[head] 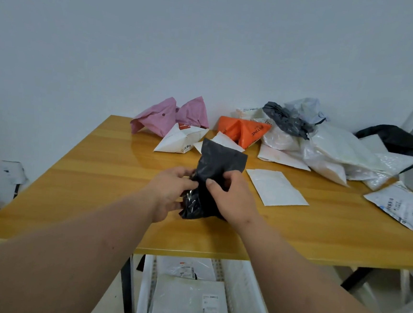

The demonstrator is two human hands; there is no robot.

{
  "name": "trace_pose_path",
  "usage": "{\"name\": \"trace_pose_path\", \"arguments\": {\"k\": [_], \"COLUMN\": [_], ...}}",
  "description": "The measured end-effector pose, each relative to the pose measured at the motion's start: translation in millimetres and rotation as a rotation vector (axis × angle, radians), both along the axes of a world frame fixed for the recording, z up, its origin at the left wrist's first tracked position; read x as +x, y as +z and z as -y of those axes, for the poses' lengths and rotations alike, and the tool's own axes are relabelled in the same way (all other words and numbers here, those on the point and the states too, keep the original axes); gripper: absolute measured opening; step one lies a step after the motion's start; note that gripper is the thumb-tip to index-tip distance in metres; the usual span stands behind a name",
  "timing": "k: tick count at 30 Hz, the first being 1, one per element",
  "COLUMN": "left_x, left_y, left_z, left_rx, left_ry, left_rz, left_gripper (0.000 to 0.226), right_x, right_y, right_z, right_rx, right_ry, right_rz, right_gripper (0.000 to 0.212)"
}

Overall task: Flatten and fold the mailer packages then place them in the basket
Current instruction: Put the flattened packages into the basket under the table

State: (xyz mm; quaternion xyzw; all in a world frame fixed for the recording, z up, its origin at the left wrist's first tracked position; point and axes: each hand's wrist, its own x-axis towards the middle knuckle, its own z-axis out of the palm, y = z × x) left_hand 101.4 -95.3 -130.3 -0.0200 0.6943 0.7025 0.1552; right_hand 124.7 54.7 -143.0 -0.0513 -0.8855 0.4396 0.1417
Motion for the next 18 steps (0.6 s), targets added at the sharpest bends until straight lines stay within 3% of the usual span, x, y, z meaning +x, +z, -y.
{"name": "trace_pose_path", "arguments": {"k": [3,6,13,18], "left_x": [5.3,6.1,-2.1,-3.3], "left_y": [1.9,0.7,-7.5,-1.2], "left_z": [0.5,1.8,-1.2,-1.1], "left_rx": [0.108,0.214,0.208,0.148], "left_ry": [-0.088,-0.122,-0.032,-0.006], "left_rz": [0.049,0.114,0.132,0.14], "left_gripper": [0.021,0.023,0.039,0.041], "right_x": [-0.3,2.2,1.6,5.8], "right_y": [3.5,8.8,15.4,21.8], "right_z": [7.4,10.7,19.6,16.1], "right_rx": [-0.203,-0.302,-0.27,-0.567], "right_ry": [0.007,0.031,0.077,0.185], "right_rz": [0.046,0.183,0.206,0.388], "right_gripper": [0.054,0.048,0.018,0.033]}}
